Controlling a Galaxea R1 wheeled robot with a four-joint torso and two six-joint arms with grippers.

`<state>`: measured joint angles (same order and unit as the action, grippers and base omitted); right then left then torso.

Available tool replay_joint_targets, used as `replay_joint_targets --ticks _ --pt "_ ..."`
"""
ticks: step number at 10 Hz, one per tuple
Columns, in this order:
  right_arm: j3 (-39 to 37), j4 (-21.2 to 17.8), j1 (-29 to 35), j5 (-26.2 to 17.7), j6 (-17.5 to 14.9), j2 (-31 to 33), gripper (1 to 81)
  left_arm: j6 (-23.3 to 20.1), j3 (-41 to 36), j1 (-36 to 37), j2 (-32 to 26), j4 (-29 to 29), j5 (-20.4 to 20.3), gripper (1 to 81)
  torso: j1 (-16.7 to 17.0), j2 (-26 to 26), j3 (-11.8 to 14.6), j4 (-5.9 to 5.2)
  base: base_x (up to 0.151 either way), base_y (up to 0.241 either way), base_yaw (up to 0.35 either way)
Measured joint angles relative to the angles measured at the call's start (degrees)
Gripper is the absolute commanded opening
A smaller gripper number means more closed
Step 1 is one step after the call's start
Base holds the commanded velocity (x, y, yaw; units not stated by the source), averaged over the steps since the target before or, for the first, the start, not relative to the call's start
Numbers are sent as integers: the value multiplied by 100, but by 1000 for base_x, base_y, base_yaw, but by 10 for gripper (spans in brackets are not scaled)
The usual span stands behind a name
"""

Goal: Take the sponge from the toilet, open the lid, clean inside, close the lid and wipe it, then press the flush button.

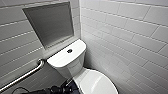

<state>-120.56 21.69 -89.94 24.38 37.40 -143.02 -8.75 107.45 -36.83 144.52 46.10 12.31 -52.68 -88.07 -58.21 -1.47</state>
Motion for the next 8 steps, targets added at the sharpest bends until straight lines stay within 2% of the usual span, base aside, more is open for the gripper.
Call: replay_joint_targets --ticks 2,3,4,5,6,7,8 --pt "-440 -16 12 -96 112 -98 10 -32 107 -575 -229 -485 102 811 0 0 0 0 0 0 0" --pt "-584 -113 30 -313 256 -199 10 -41 127 -950 -282 -735 149 811 0 0 0 0 0 0 0" --pt "-599 -354 12 -479 188 -299 10 -45 148 -1301 -315 -1003 163 811 0 0 0 0 0 0 0" --pt "-590 -777 -11 -550 -133 -369 10 -50 165 -1596 -328 -1286 172 811 0 0 0 0 0 0 0" --pt "-568 -1362 -29 -606 -808 -391 10 -69 178 -1848 -328 -1587 171 811 0 0 0 0 0 0 0" --pt "-512 -1814 -41 -613 -1532 -371 10 -117 178 -2077 -329 -1869 171 811 0 -2 2 0 0 0 0" --pt "-324 -2138 -57 -602 -2120 -307 10 -174 162 -2306 -345 -2130 166 811 0 -2 2 0 0 0 0"
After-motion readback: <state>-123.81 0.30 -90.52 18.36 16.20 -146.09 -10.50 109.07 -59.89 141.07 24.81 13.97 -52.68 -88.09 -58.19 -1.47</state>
